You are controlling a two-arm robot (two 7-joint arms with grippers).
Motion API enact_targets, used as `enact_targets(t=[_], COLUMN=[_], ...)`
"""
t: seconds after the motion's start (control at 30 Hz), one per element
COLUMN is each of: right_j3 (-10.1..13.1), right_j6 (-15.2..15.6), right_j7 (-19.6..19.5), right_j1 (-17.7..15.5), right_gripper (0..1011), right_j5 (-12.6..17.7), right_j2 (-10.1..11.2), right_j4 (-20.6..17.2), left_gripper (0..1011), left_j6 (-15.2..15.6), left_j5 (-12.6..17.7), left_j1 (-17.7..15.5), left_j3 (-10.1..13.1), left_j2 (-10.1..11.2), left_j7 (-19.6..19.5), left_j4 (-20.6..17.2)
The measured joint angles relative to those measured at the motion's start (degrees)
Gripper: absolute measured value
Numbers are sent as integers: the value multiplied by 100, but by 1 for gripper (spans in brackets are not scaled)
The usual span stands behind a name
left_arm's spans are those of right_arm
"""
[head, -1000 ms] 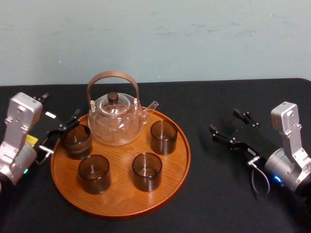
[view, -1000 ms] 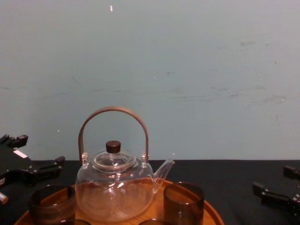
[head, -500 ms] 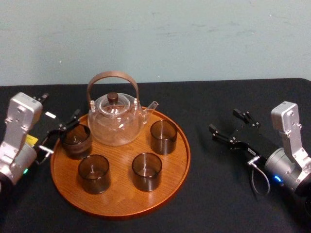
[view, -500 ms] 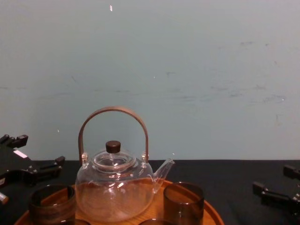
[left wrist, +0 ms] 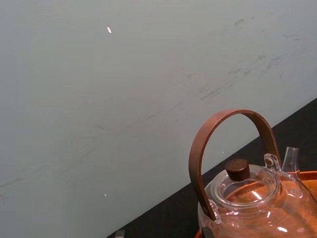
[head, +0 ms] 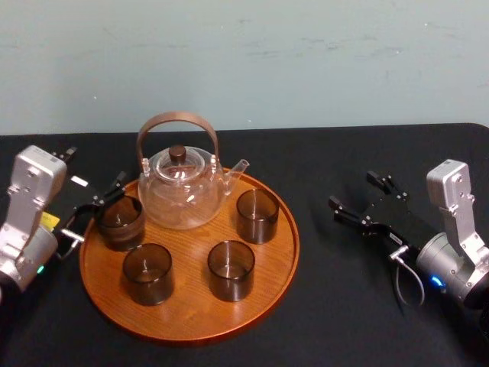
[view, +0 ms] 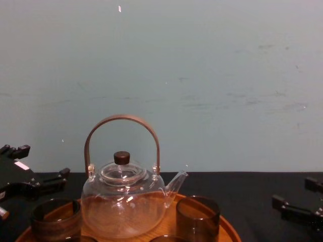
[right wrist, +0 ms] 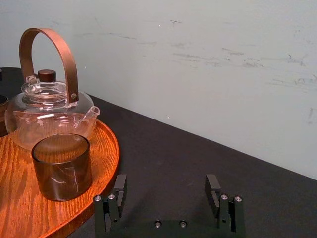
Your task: Pick up the glass from the table and place it on the tray.
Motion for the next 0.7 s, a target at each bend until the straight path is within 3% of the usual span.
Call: enact_targets(t=[0.7], right_j3=[0], right_j6=[0], right_j7=[0], right_j1=[0], right_gripper=[1002], right_j5=[0], right_j2=[0], right_j4=[0], left_gripper=[1001], left_j6=[0], left_j5=[0], left_j1=[0], left_j3=[0], left_j2=[0], left_j7=[0], left_j4=[0])
